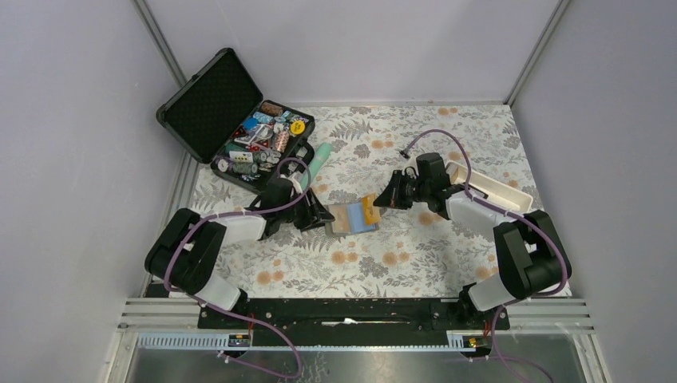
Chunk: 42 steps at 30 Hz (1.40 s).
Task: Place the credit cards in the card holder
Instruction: Pick up the card holder from the center of the board.
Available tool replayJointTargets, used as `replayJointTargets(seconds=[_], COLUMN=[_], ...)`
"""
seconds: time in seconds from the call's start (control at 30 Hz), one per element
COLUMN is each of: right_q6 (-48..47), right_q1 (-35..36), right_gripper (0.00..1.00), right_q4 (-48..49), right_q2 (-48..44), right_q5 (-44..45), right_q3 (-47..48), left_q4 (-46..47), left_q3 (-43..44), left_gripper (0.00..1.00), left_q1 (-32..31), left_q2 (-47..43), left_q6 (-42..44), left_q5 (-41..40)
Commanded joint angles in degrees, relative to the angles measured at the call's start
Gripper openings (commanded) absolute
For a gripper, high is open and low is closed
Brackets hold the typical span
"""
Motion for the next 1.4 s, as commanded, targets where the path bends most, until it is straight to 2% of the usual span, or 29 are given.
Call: replayJointTargets(seconds=[0.0, 0.1, 0.37, 0.77, 0.87, 1.03, 1.23, 1.37], right_q6=[-0.5, -1.2, -1.1, -1.8, -1.9, -1.5, 0.2, 3.3], right_q1=[0.5, 0.6, 0.5, 0.5, 0.5, 0.5, 0.5, 0.5], right_gripper=[0.00, 0.00, 0.00, 0.00, 0.00, 0.00, 0.00, 0.00], right_q4=[1.5, 0.8, 0.9, -1.0, -1.0, -0.7, 2.5, 9.0], right_q2=[0.7, 1.2, 1.4, -0.2, 0.1, -0.1, -4.0, -7.1], right_q5=[-1.2, -0.8, -1.2, -0.8, -0.8, 0.0, 0.3, -1.6], right_q3=[1.6, 2.0, 2.1, 2.4, 2.3, 1.6, -0.4, -3.7], left_q4=[4.4, 4.6, 6.9, 9.7, 10.2, 12.0, 26.5, 38.6], left_q3=[2.5, 2.8, 3.5, 3.5, 3.5, 3.2, -1.3, -4.9], left_gripper=[0.47, 0.46, 0.30, 0.22, 0.17, 0.00, 0.00, 0.00], left_q1=[-0.2, -0.2, -0.2, -0.2, -0.2, -0.2, -0.1, -0.1], left_q2=[1.2, 1.7, 4.7, 7.9, 8.7, 8.8, 7.6, 6.9], left_q6=[0.0, 0.2, -1.2, -2.3, -2.4, -2.6, -6.3, -10.0], left_q5=[2.5, 2.5, 4.3, 5.3, 5.5, 6.4, 10.3, 12.6])
